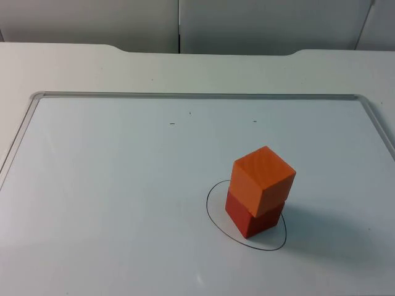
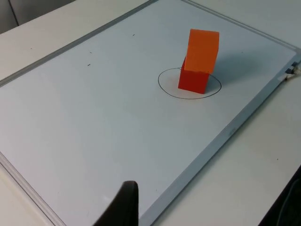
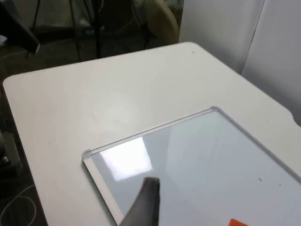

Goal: Pick up one cube with the left hand and another cube with the right hand. First place the cube in the right hand at the target position, then stack the cube in the left hand on top.

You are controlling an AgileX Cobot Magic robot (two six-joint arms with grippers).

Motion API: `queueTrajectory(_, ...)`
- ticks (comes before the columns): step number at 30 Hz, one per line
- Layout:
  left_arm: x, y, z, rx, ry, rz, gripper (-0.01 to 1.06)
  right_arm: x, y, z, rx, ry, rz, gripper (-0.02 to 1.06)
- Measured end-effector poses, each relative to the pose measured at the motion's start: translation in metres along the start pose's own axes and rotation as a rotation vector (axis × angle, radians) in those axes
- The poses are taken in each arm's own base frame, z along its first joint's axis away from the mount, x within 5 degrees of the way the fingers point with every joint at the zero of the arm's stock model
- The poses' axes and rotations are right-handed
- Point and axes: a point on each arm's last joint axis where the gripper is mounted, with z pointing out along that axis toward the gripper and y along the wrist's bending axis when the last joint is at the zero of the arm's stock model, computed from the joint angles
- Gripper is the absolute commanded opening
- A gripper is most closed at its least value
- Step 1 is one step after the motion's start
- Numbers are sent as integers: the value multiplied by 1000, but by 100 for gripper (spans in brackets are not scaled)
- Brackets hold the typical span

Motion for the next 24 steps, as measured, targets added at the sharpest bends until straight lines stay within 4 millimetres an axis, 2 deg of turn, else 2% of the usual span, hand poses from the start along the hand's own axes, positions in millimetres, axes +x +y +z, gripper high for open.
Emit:
queueTrajectory(6, 0, 0, 0, 0, 3, 3, 102, -1, 4, -16, 14, -59, -15, 82)
queueTrajectory(10, 6, -2, -1, 19, 73, 28, 102, 1, 8, -26, 11, -76, -25, 82)
queueTrajectory(17, 7, 0, -2, -1, 82, 9, 102, 3, 9, -29, 2, -67, -28, 82)
queueTrajectory(24, 7, 9, -2, -100, 76, -67, 102, 3, 9, -29, 2, -67, -28, 82)
